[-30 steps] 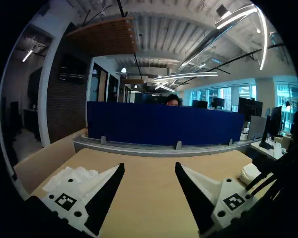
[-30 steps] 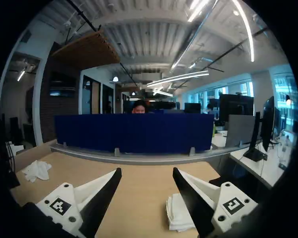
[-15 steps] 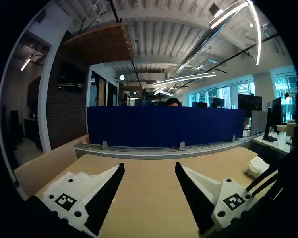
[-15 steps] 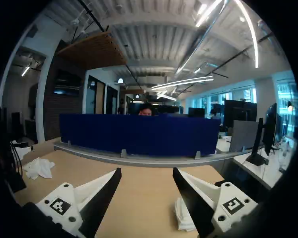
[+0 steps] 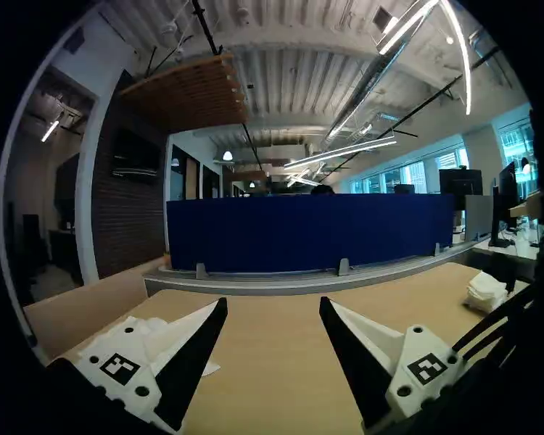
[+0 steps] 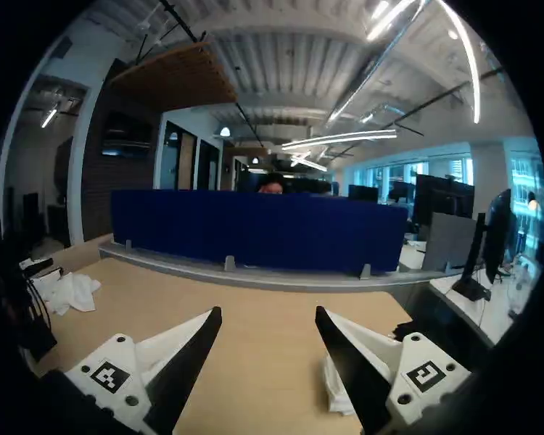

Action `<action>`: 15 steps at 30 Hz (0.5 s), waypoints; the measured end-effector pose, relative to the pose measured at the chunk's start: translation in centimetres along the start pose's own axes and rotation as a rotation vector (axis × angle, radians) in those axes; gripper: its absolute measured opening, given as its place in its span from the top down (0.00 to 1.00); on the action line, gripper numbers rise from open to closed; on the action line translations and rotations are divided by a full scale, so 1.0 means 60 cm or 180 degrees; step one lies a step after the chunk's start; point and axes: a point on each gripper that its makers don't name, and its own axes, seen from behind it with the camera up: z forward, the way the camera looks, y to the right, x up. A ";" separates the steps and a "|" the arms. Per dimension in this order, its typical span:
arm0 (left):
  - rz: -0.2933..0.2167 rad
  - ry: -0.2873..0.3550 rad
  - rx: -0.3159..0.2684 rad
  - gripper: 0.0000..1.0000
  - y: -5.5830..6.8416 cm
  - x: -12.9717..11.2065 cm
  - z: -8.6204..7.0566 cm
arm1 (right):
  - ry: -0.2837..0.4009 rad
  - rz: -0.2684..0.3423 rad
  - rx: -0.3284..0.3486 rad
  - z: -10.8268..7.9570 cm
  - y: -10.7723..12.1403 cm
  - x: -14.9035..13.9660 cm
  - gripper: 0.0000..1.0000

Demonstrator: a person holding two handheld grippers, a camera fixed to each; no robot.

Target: Fold towel

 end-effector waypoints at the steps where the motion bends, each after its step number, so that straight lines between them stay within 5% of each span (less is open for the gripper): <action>1: 0.0014 0.0013 0.0005 0.06 -0.001 -0.004 0.001 | -0.0012 -0.0016 -0.0023 0.002 0.003 -0.003 0.00; 15: 0.0119 0.0078 0.0025 0.06 -0.003 -0.108 0.009 | 0.0007 0.0028 -0.0195 0.034 0.019 -0.036 0.00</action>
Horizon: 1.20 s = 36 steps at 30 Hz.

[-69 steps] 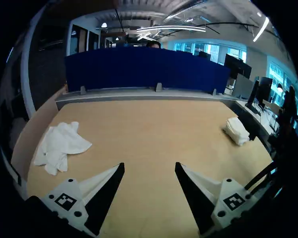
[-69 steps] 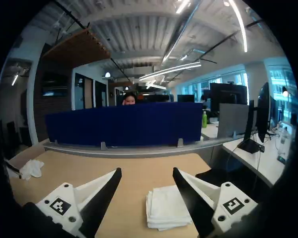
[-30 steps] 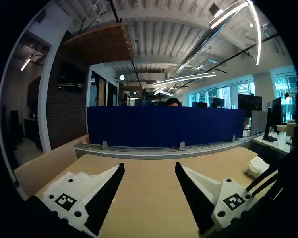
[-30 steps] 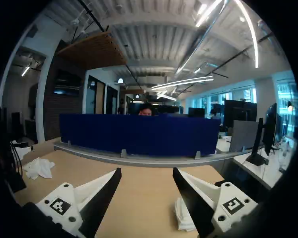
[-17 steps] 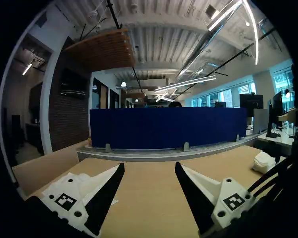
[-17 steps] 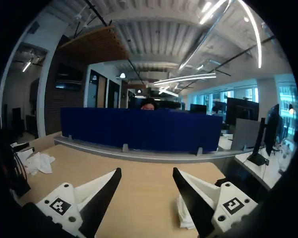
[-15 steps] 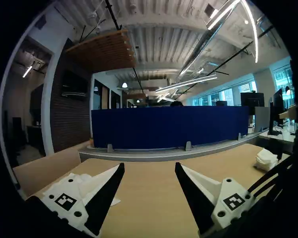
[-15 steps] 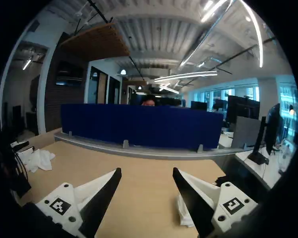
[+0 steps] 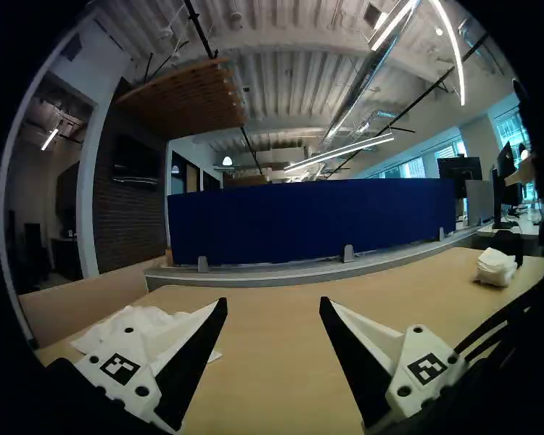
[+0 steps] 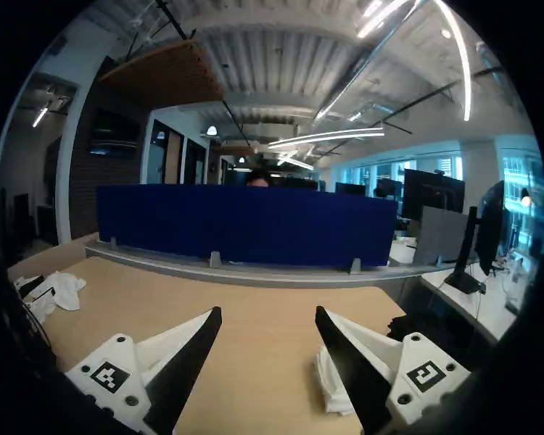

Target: Fold towel

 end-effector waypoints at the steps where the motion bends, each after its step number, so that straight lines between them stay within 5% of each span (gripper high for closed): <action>1: 0.0001 0.0000 0.0005 0.06 0.000 -0.005 0.000 | -0.0010 -0.0025 0.0003 0.001 -0.002 -0.004 0.00; 15: 0.0032 -0.0034 -0.0001 0.06 -0.002 -0.060 0.004 | -0.0073 -0.0197 0.0067 0.033 -0.031 -0.024 0.00; 36: -0.0221 -0.0126 0.0015 0.06 -0.019 -0.085 0.011 | -0.0085 -0.0227 0.0099 0.043 -0.043 -0.021 0.00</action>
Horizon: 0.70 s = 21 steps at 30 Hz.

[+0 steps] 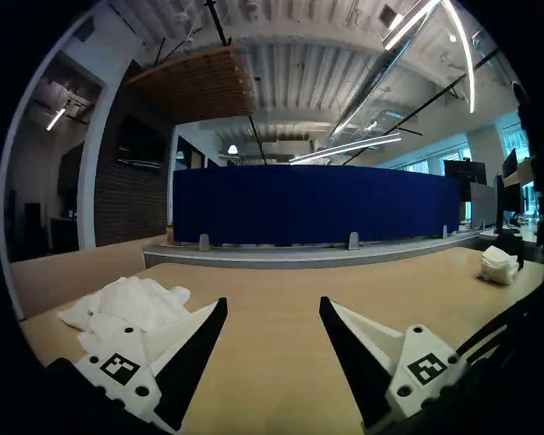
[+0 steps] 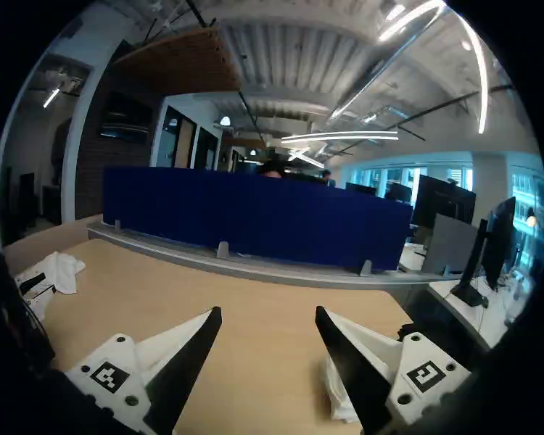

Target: Fold towel

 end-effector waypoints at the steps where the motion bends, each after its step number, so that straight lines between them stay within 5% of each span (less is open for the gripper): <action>1: 0.0004 0.0000 -0.0002 0.06 0.001 0.000 0.000 | -0.0002 -0.0001 0.0001 0.000 0.000 0.000 0.00; 21: 0.0003 -0.0008 -0.0006 0.06 -0.002 0.000 -0.004 | 0.0202 0.0179 0.0059 -0.015 0.021 0.052 0.00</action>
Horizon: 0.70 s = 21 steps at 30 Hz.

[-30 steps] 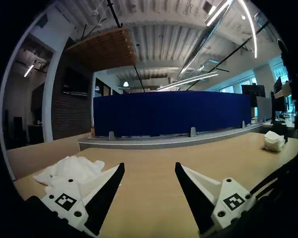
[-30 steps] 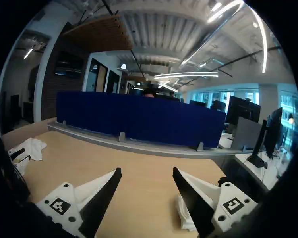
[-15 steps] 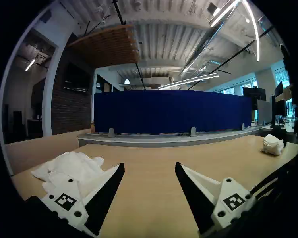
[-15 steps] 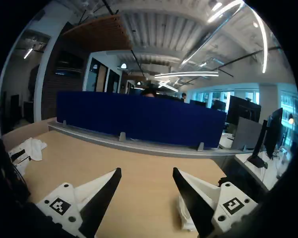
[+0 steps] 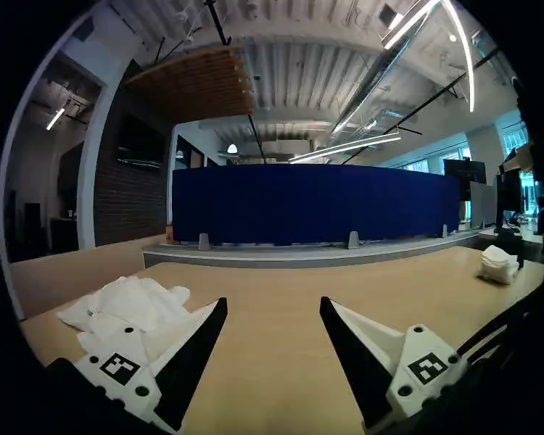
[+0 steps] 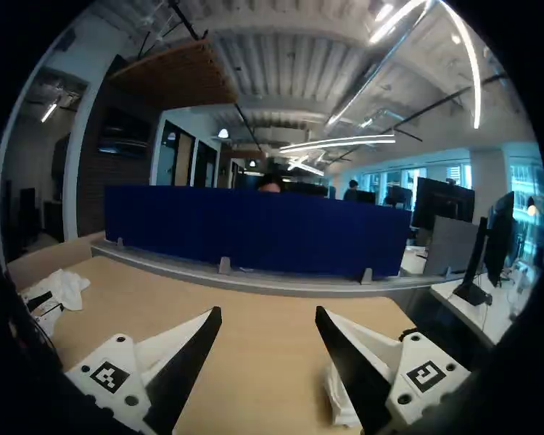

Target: Fold towel

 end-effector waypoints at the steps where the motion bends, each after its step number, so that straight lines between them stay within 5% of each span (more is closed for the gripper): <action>1: 0.0001 0.0000 0.0000 0.06 0.000 0.000 0.000 | 0.0009 0.0017 0.0008 -0.002 0.005 0.002 0.00; 12: 0.0002 0.0000 0.0000 0.05 0.000 0.001 0.000 | 0.0200 0.0289 -0.0063 -0.016 0.071 -0.005 0.00; 21: 0.0002 0.0000 0.0001 0.05 0.000 0.001 0.000 | 0.0290 0.0421 -0.0094 -0.009 0.093 -0.062 0.00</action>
